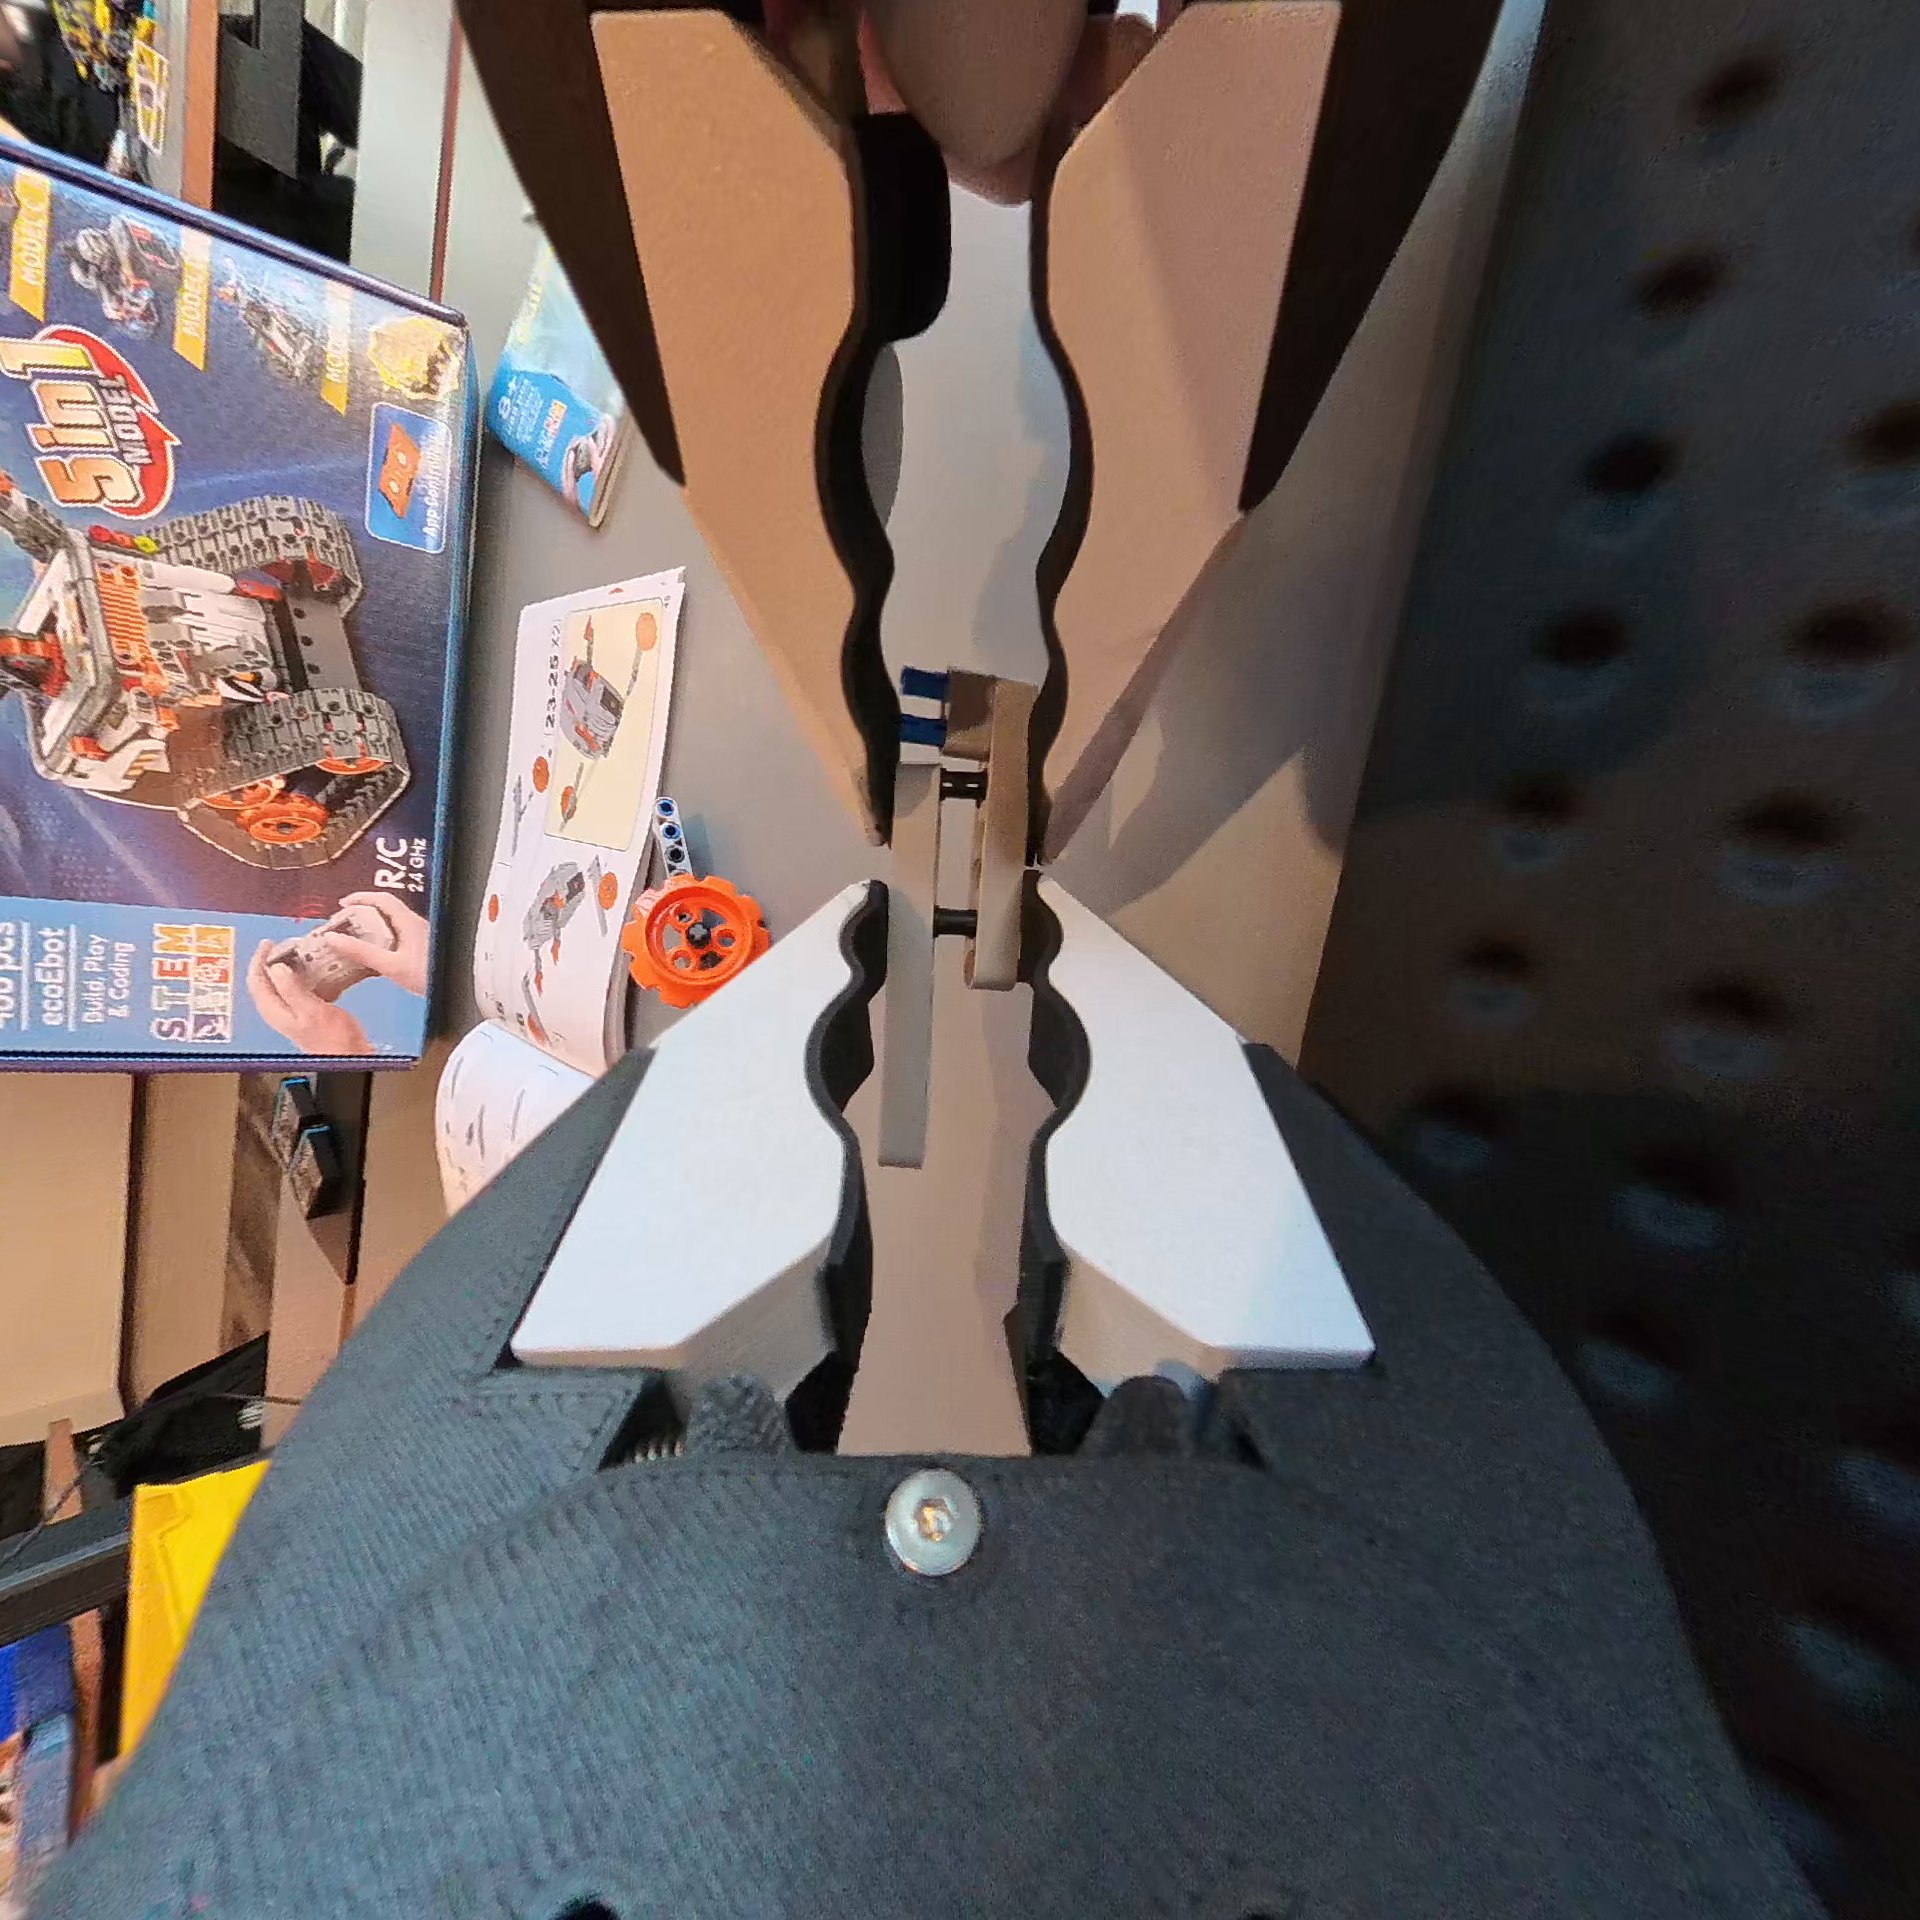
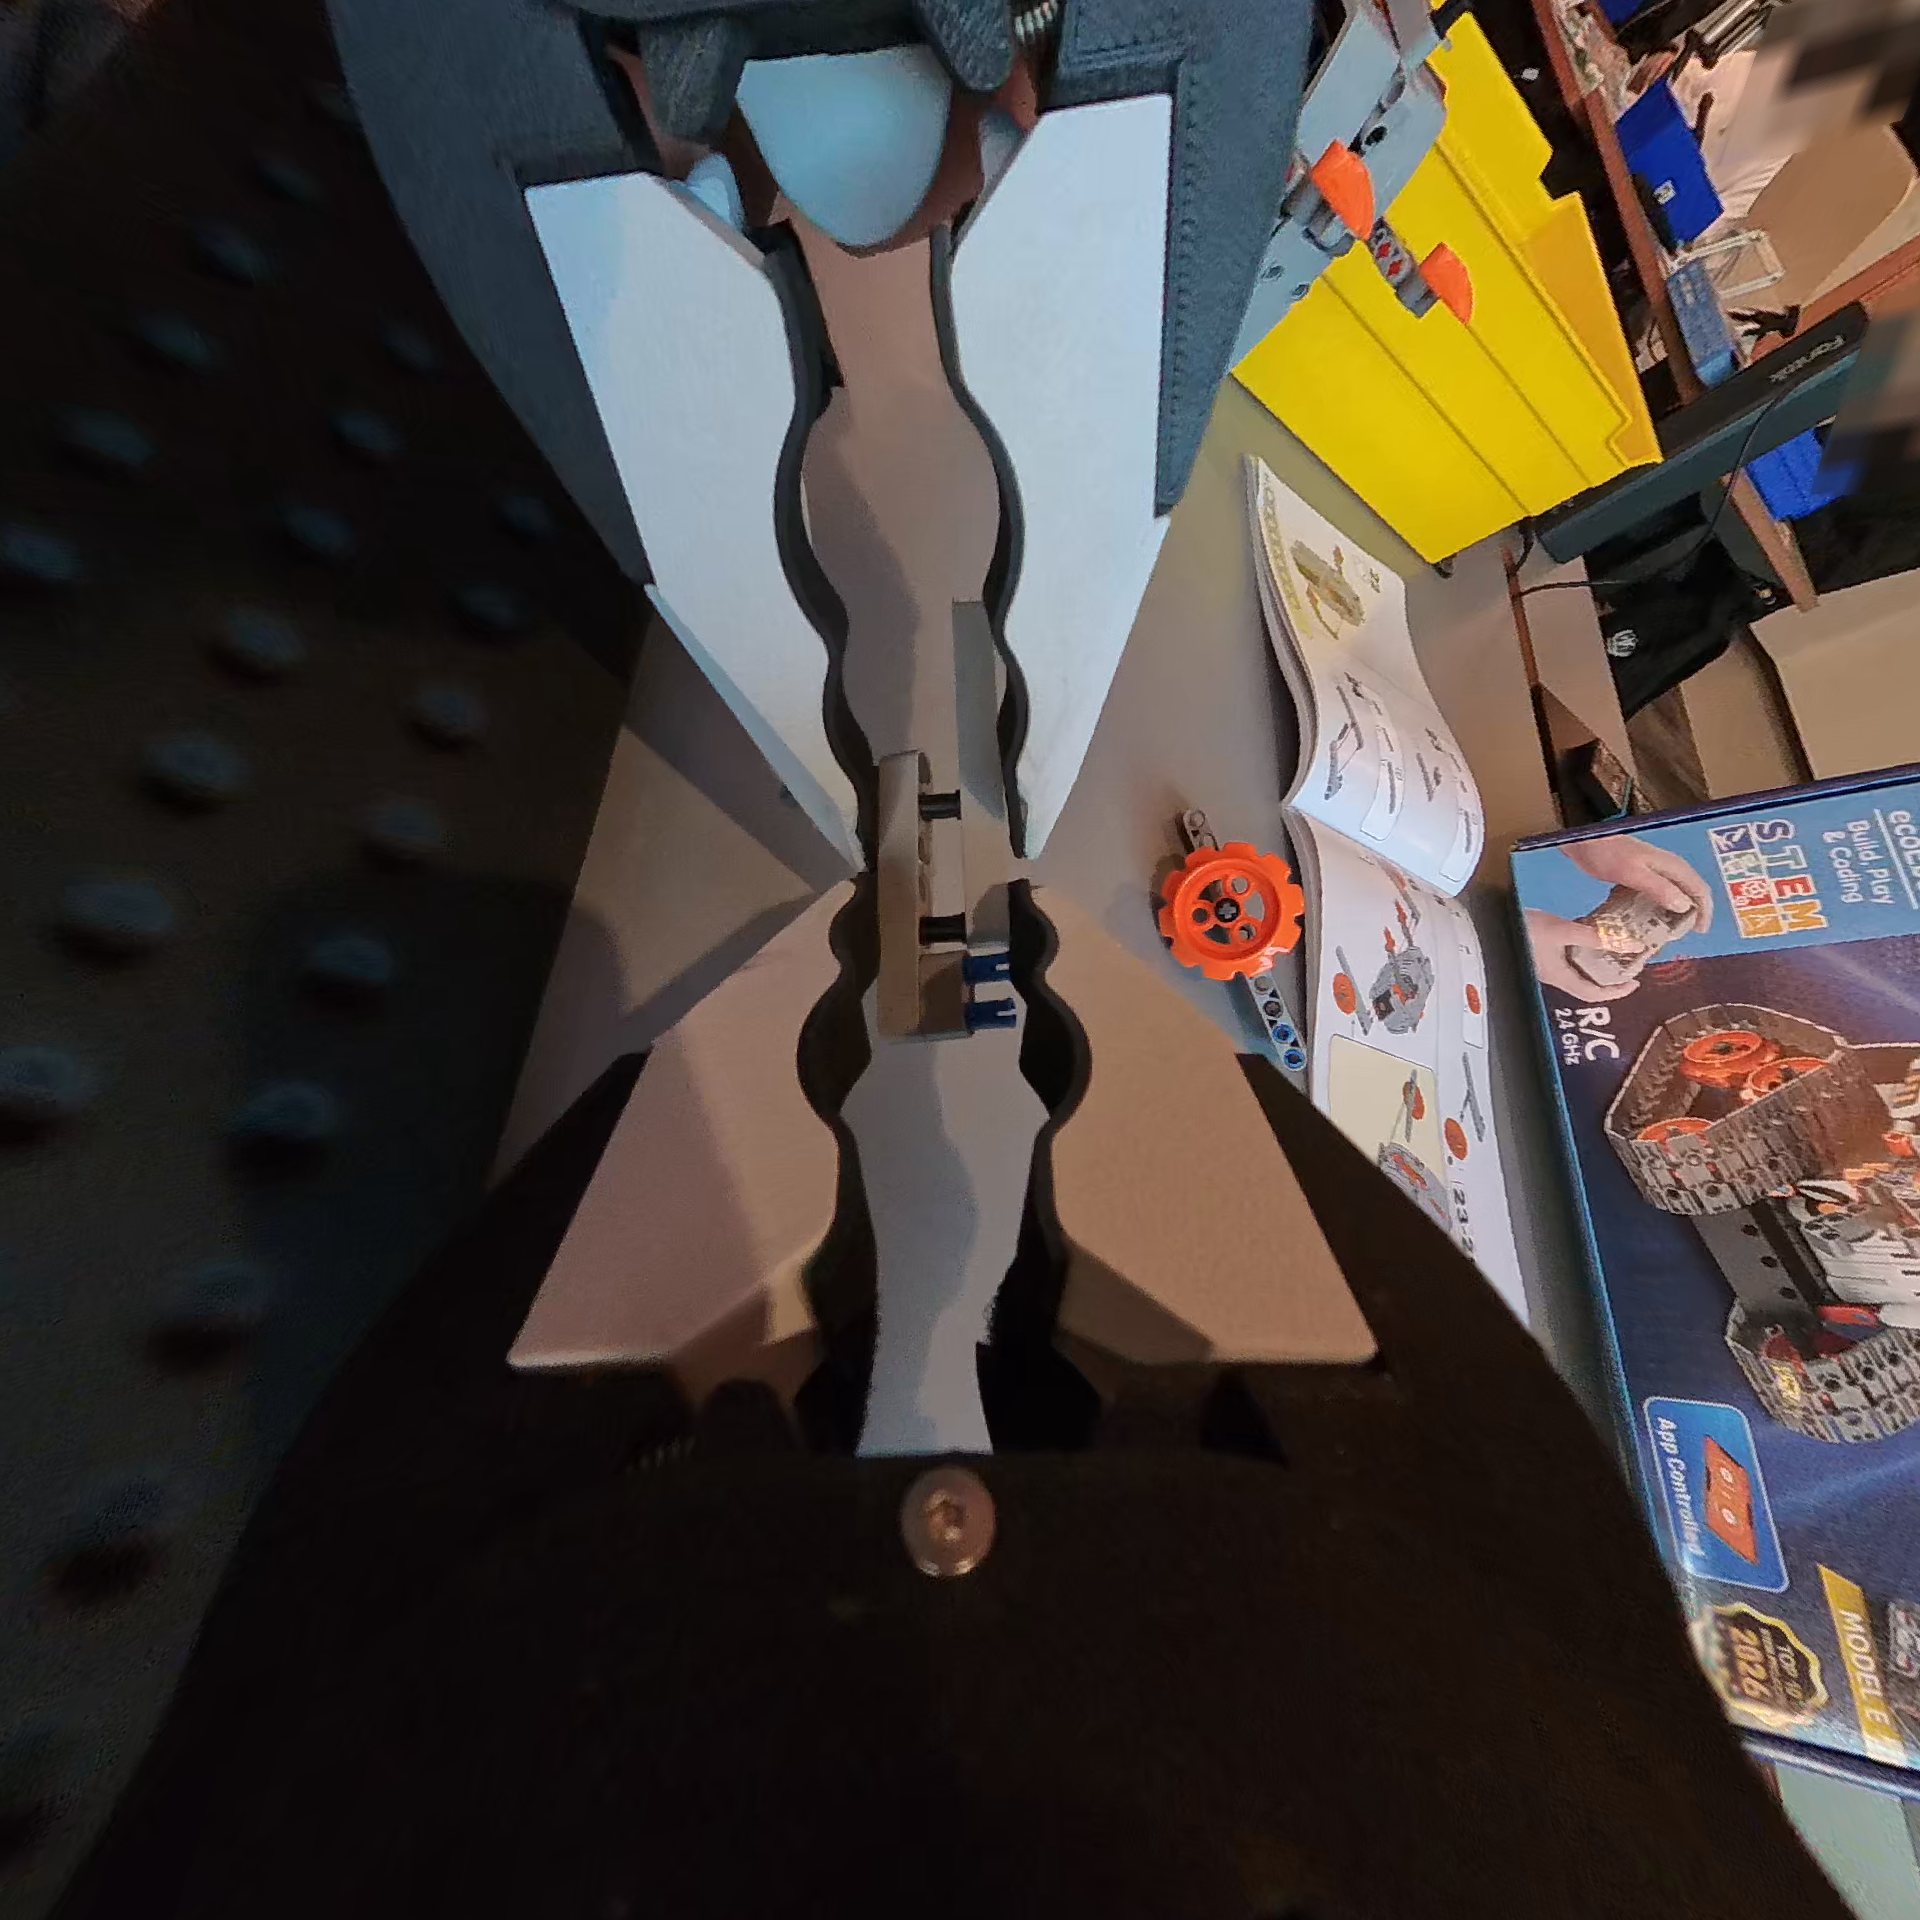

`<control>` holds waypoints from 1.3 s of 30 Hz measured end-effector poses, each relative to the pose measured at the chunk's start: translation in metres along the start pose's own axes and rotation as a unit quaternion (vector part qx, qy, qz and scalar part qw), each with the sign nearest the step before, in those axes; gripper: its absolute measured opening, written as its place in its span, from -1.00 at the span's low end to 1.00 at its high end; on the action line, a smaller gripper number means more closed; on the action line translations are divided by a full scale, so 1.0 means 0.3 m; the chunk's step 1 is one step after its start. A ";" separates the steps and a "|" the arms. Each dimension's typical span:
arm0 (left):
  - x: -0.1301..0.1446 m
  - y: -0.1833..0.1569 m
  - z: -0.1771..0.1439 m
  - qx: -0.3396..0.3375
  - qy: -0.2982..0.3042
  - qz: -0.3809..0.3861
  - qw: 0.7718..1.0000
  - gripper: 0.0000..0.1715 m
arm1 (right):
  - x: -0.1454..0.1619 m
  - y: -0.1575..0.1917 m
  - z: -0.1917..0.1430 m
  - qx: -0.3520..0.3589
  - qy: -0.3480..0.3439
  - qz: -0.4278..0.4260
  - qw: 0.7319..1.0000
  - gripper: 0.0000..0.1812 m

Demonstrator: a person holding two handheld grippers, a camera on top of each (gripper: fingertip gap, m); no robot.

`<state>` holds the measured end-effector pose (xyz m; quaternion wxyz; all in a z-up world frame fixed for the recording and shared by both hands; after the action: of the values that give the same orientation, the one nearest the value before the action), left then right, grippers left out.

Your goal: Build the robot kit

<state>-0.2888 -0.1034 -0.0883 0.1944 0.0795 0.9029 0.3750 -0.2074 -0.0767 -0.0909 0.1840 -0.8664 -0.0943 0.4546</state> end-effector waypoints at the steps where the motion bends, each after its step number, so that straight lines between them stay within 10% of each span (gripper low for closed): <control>1: 0.002 -0.001 0.001 0.003 -0.004 -0.007 1.000 -0.72 | 0.002 0.000 0.001 -0.004 0.000 0.004 1.000 -0.75; 28: 0.043 0.017 -0.003 0.008 -0.050 -0.081 0.995 -0.72 | 0.016 -0.043 0.010 -0.061 -0.058 0.139 0.987 -0.57; 39: 0.027 0.146 -0.144 -0.080 -0.175 -0.222 0.956 -0.72 | -0.075 -0.154 -0.126 -0.126 -0.268 0.324 0.899 -0.44</control>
<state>-0.3141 -0.0981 -0.0317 0.4333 -0.0742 0.8168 0.3737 -0.1890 -0.0508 -0.0358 -0.1157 -0.7106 0.0894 0.6882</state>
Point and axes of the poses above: each gripper's, where its closed fingertips meet, z out along the fingers, x out of its underside, y = z × x across the jaws, the point moved 7 cm from there along -z, back along the fingers, and after that the axes turned 13 degrees about z, right-handed, at the moved point
